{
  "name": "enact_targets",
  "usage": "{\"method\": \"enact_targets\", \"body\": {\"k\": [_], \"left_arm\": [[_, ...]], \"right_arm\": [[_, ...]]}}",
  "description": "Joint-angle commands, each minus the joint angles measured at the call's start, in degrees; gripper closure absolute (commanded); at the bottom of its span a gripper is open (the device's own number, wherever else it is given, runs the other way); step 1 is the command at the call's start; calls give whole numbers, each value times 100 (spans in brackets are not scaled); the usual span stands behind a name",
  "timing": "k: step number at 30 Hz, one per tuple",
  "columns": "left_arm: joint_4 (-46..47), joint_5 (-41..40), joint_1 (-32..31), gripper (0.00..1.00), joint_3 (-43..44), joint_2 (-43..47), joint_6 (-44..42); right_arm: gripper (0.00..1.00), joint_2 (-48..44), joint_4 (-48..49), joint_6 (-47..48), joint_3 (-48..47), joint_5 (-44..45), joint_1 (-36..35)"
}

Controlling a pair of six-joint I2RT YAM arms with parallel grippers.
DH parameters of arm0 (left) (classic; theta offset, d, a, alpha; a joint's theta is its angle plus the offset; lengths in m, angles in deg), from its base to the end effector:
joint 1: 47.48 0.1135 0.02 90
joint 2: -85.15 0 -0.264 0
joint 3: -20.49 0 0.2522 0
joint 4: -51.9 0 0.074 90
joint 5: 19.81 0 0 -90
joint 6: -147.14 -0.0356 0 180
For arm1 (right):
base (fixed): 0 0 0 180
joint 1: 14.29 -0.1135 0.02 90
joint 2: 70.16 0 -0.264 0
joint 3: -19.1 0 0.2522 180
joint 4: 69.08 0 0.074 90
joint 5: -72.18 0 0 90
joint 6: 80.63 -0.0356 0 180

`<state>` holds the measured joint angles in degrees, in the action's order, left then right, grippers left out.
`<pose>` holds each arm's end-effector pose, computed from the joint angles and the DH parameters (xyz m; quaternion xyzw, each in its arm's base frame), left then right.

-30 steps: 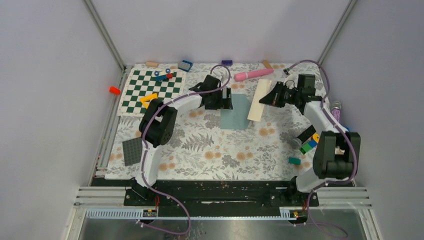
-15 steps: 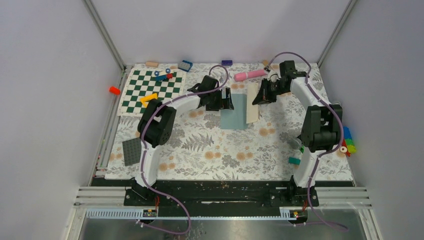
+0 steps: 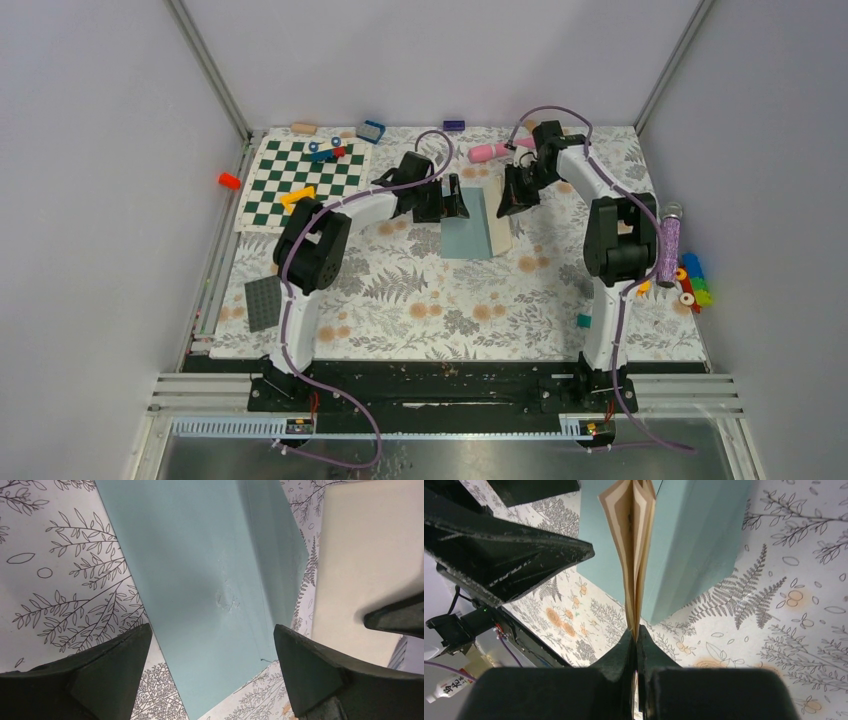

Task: Place the letter into the envelope and seal it
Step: Place the letter in the envelope.

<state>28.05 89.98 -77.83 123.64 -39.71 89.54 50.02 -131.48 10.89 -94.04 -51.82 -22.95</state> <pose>0.4085 -0.2532 0.1601 0.0487 0.9130 -0.3298 0.2352 0.4314 0.0858 0.2139 -0.1355 0.9326 0.2977 0.1524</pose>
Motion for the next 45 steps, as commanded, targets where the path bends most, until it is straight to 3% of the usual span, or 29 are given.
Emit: {"method": "enact_targets", "body": {"k": [1, 11, 45], "left_arm": [[-153, 192, 11, 1, -249, 131, 193], [-156, 186, 78, 1, -320, 270, 321], [151, 1310, 177, 1, -134, 156, 922]], "right_arm": [[100, 235, -278, -3, -419, 92, -74], [100, 660, -275, -457, -789, 256, -180], [100, 1582, -558, -1009, -1550, 769, -337]]}}
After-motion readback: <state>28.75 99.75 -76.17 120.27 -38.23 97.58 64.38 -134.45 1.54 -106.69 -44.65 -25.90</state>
